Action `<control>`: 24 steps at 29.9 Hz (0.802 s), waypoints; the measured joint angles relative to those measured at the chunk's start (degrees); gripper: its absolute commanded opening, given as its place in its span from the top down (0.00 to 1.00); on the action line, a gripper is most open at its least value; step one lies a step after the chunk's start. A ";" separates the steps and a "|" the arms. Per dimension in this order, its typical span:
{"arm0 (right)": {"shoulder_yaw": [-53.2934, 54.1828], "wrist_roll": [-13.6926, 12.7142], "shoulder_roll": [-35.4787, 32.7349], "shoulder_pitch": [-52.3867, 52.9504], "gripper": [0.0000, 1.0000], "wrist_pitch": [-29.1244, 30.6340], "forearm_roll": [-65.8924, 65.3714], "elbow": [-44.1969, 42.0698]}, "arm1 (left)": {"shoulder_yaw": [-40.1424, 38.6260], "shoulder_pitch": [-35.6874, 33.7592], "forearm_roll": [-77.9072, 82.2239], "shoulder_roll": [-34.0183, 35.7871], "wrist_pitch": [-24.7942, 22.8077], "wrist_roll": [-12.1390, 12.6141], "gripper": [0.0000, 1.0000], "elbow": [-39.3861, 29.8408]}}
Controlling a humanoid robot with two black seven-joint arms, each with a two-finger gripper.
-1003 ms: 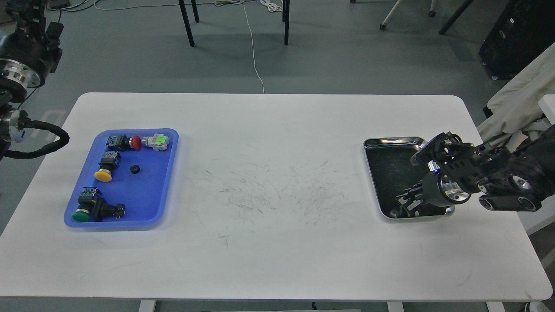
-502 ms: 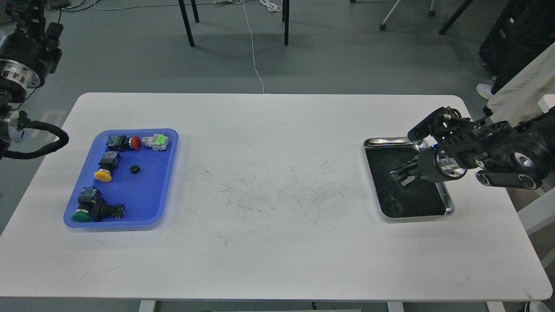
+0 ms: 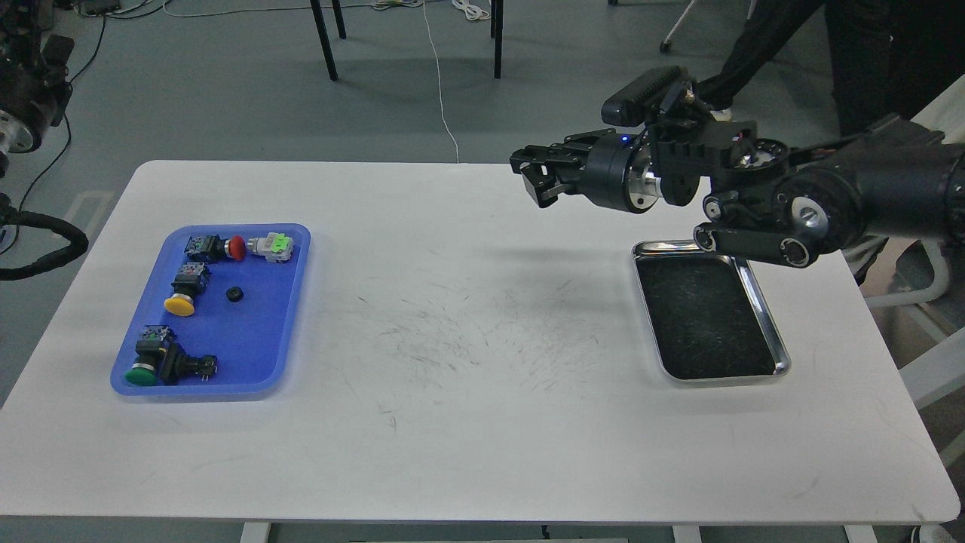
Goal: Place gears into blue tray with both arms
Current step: 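Lift the right gripper and swing it toward the table center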
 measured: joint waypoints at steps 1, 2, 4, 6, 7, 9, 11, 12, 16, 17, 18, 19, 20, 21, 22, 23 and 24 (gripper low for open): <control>0.77 0.00 1.13 -0.92 0.99 -0.47 0.02 -1.16 | 0.08 0.00 0.02 0.25 -0.01 0.00 0.19 -0.05; 1.43 0.02 2.16 -1.83 0.99 -0.75 0.00 -2.27 | 0.15 0.00 0.04 0.46 -0.02 0.00 0.19 -0.17; 3.11 0.14 4.69 -3.86 0.99 -1.21 -0.32 -5.24 | 0.25 0.00 0.05 0.95 -0.02 0.00 0.19 -0.73; 4.48 0.54 7.51 -5.89 0.99 -1.51 -0.81 -8.52 | 0.28 0.00 0.05 1.59 -0.02 0.00 0.19 -1.18; 5.04 1.05 8.70 -7.21 0.99 -1.61 -1.09 -10.50 | 0.28 0.00 0.05 1.94 -0.02 0.00 0.19 -1.37; 5.64 1.97 9.72 -9.48 0.99 -1.76 -1.43 -14.26 | 0.29 0.00 0.04 2.49 -0.01 0.00 0.18 -1.53; 5.82 2.70 10.01 -11.63 0.99 -2.00 -1.87 -17.84 | 0.29 0.00 0.05 2.79 -0.11 0.00 0.18 -1.66; 5.84 3.05 10.06 -12.74 0.99 -2.09 -2.09 -19.55 | 0.29 0.00 0.05 2.95 -0.15 0.00 0.18 -1.67; 5.97 3.85 10.13 -15.23 0.99 -2.16 -3.90 -22.28 | 0.25 0.04 0.05 3.62 -0.23 0.00 0.17 -1.73; 6.01 3.91 10.14 -15.68 0.99 -2.20 -5.06 -22.01 | 0.22 0.06 0.05 3.66 -0.26 0.00 0.17 -1.74; 6.00 3.95 10.14 -16.09 0.99 -2.21 -6.11 -21.53 | 0.19 0.07 0.05 3.70 -0.29 0.00 0.17 -1.74; 5.98 4.00 10.16 -16.52 0.99 -2.24 -7.17 -20.92 | 0.13 0.07 0.05 3.74 -0.33 0.00 0.17 -1.74; 5.95 4.04 10.16 -16.81 0.99 -2.28 -8.03 -20.42 | 0.09 0.07 0.05 3.77 -0.36 0.00 0.17 -1.74; 5.93 4.09 10.16 -16.95 0.99 -2.35 -8.56 -20.06 | 0.06 0.08 0.04 3.80 -0.36 0.00 0.16 -1.73; 5.92 4.27 10.16 -17.03 0.99 -2.37 -8.94 -19.55 | 0.04 0.08 0.04 3.82 -0.37 0.00 0.16 -1.74; 5.93 4.46 10.16 -17.03 0.99 -2.40 -9.15 -18.83 | 0.03 0.08 0.04 3.82 -0.37 0.00 0.16 -1.79; 5.92 4.61 10.16 -16.90 0.99 -2.45 -9.34 -17.77 | 0.02 0.08 0.04 3.84 -0.38 0.00 0.16 -1.89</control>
